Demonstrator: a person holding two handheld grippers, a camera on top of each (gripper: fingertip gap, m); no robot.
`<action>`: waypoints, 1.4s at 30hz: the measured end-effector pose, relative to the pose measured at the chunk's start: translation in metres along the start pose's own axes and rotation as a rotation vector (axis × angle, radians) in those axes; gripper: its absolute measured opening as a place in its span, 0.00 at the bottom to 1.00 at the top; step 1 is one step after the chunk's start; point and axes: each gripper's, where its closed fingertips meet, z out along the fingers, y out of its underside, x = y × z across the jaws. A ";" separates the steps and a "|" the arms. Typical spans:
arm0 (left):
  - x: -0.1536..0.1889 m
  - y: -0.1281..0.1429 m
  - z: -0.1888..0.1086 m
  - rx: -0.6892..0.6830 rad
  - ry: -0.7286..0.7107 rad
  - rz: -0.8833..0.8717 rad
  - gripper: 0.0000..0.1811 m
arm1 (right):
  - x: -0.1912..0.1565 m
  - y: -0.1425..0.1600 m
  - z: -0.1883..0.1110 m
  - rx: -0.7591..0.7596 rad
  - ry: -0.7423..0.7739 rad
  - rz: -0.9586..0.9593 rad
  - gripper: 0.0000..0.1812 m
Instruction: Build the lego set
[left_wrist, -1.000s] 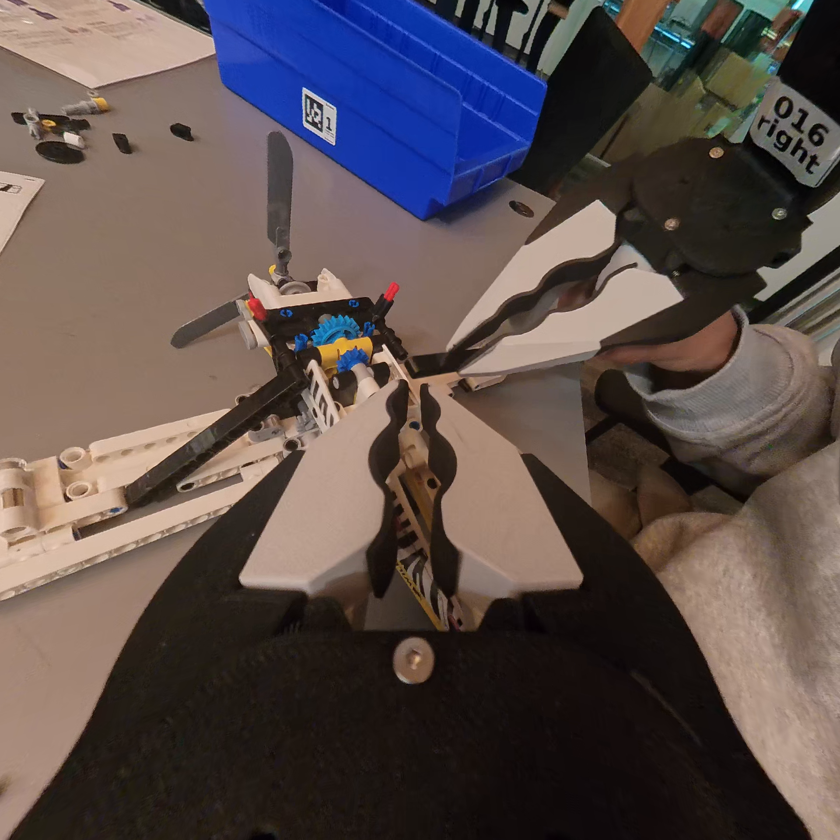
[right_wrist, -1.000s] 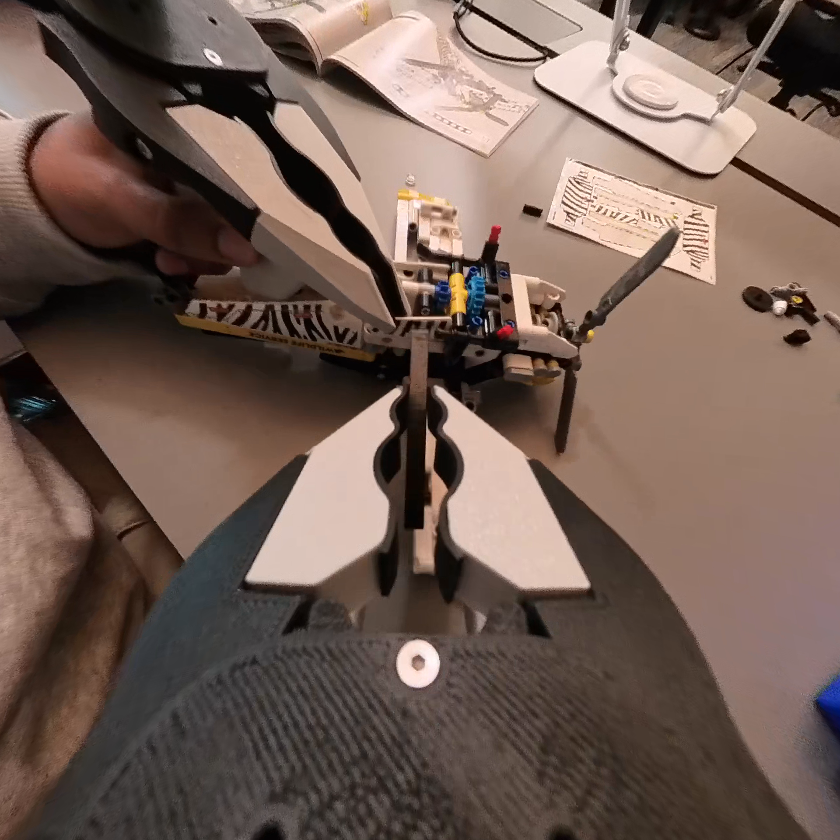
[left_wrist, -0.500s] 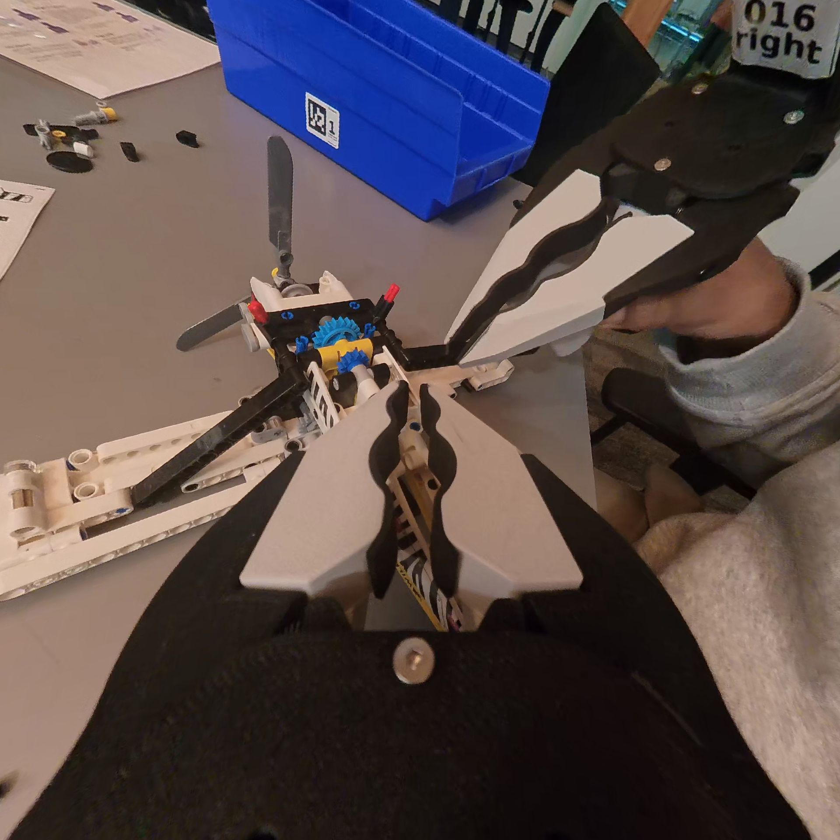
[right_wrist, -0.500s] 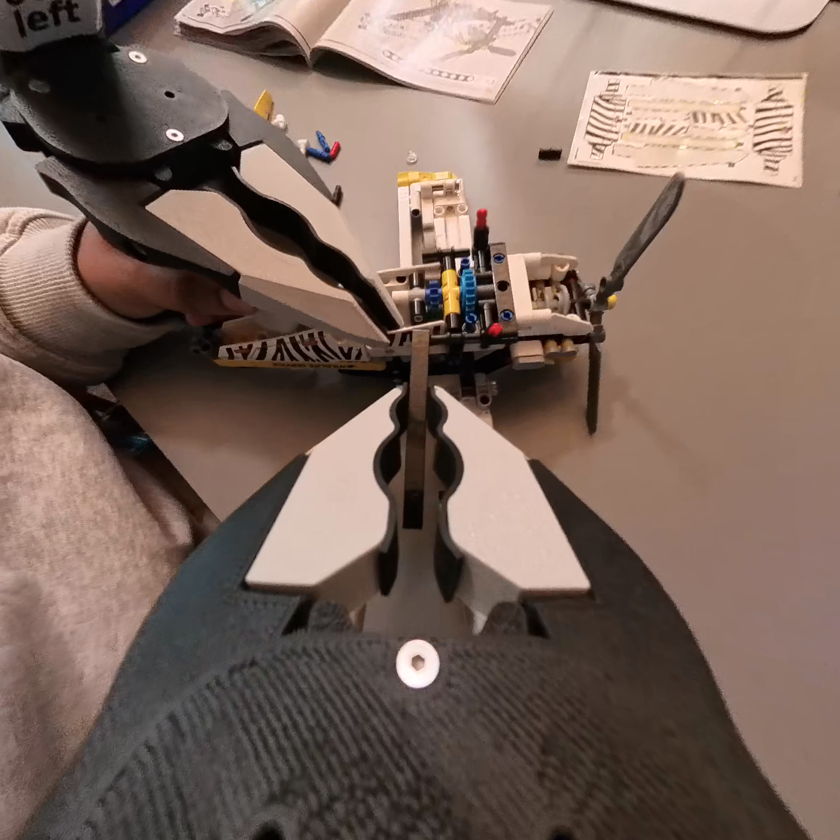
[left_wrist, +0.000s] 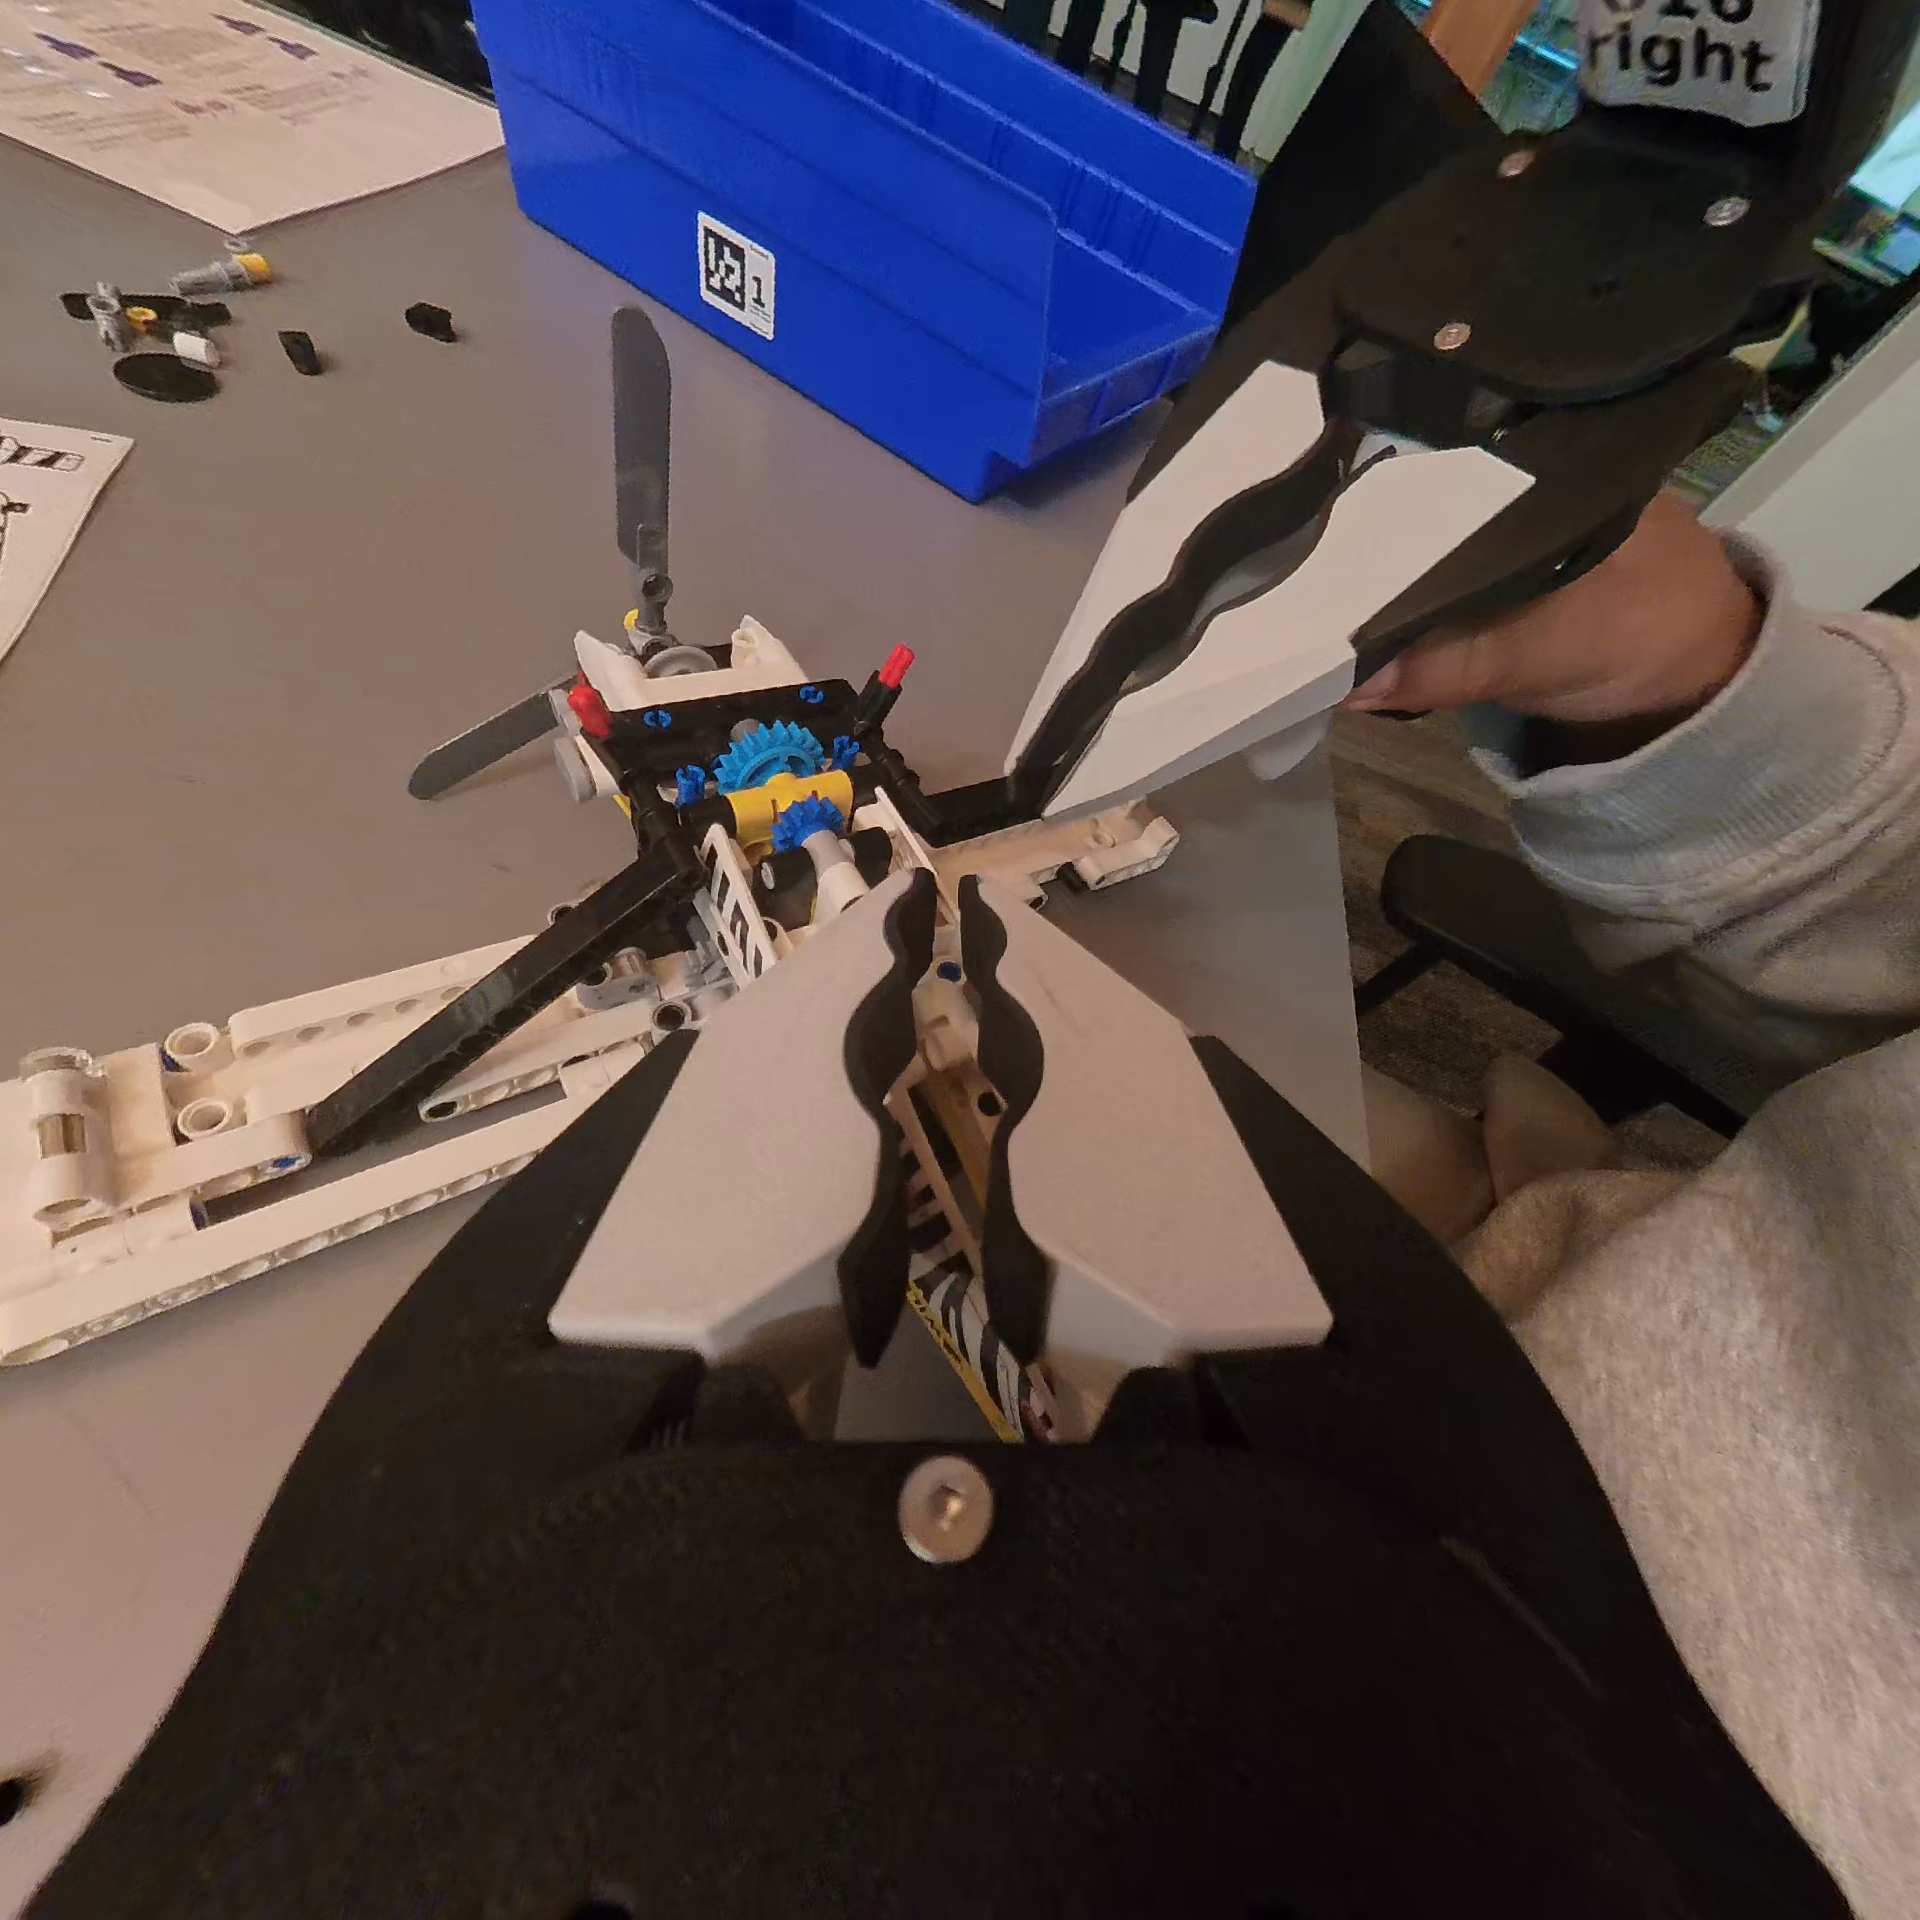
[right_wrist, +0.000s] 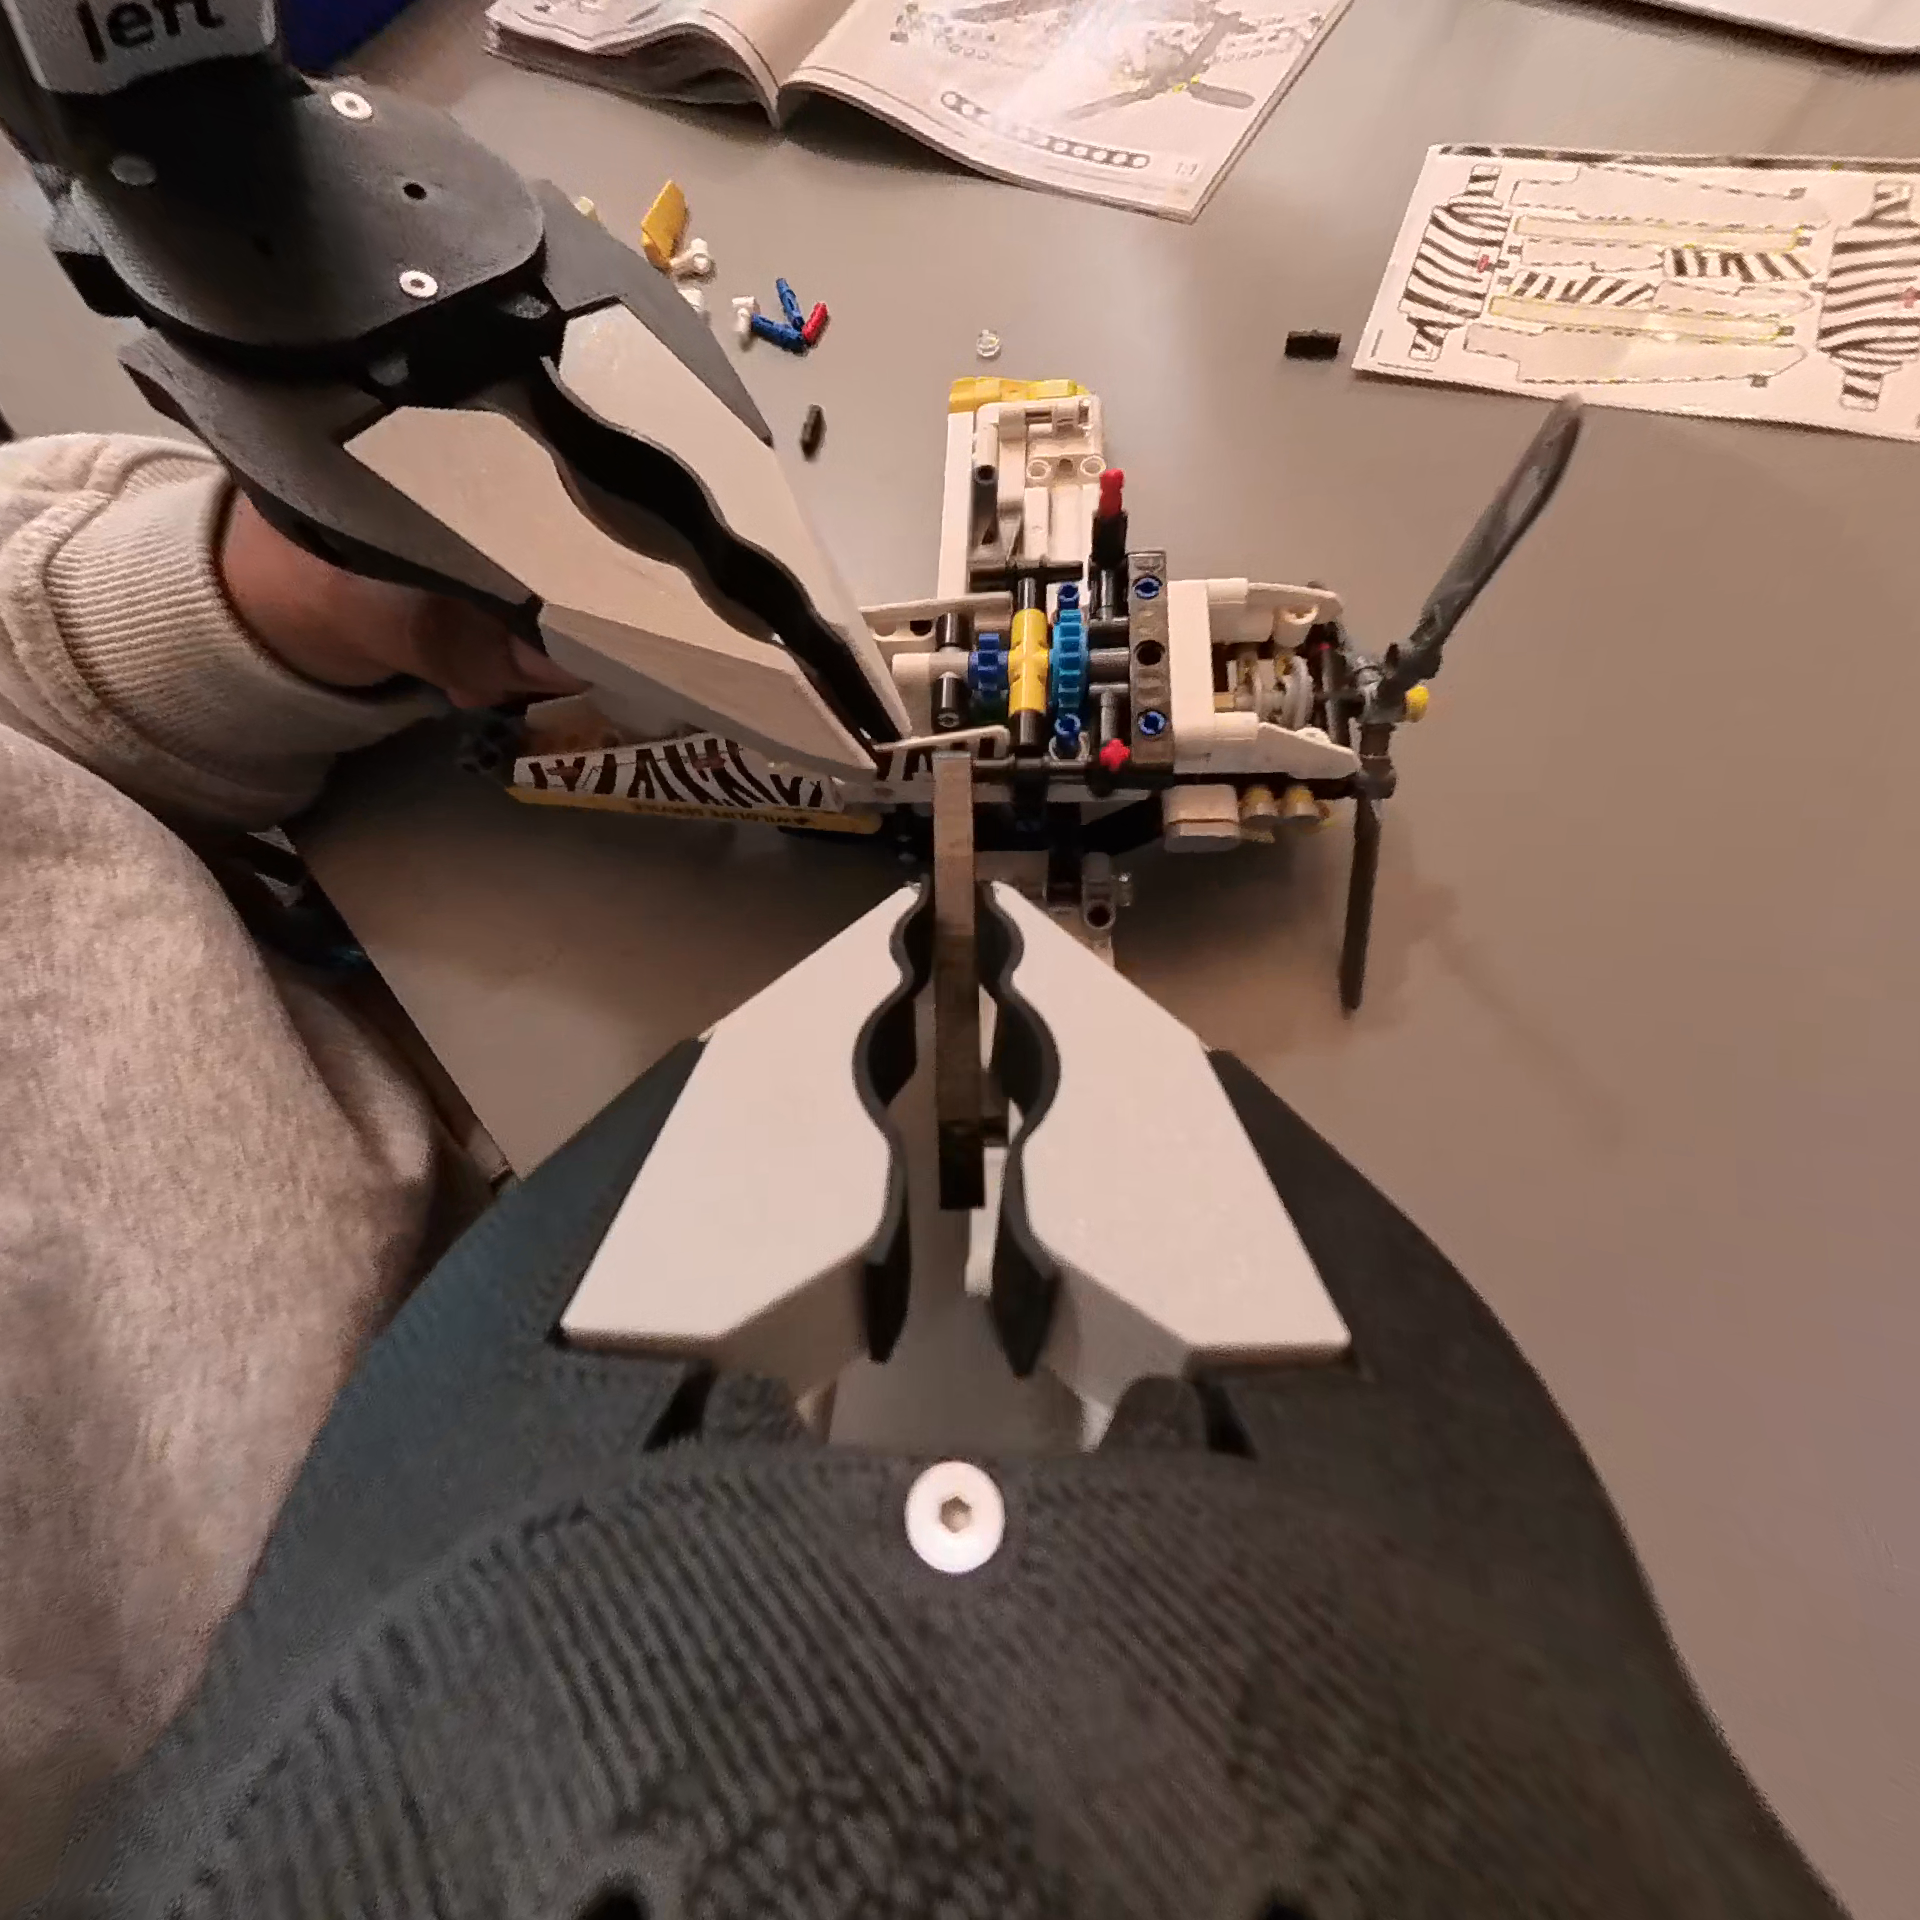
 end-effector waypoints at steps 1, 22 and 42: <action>0.000 0.000 0.000 0.001 -0.002 0.000 0.01 | 0.001 0.000 0.000 0.015 -0.011 0.002 0.03; -0.003 0.000 0.000 -0.012 -0.044 0.019 0.01 | 0.002 0.001 0.005 0.162 0.168 0.151 0.03; -0.005 0.000 -0.001 -0.015 -0.064 0.035 0.00 | 0.007 0.000 0.005 0.315 0.166 0.256 0.03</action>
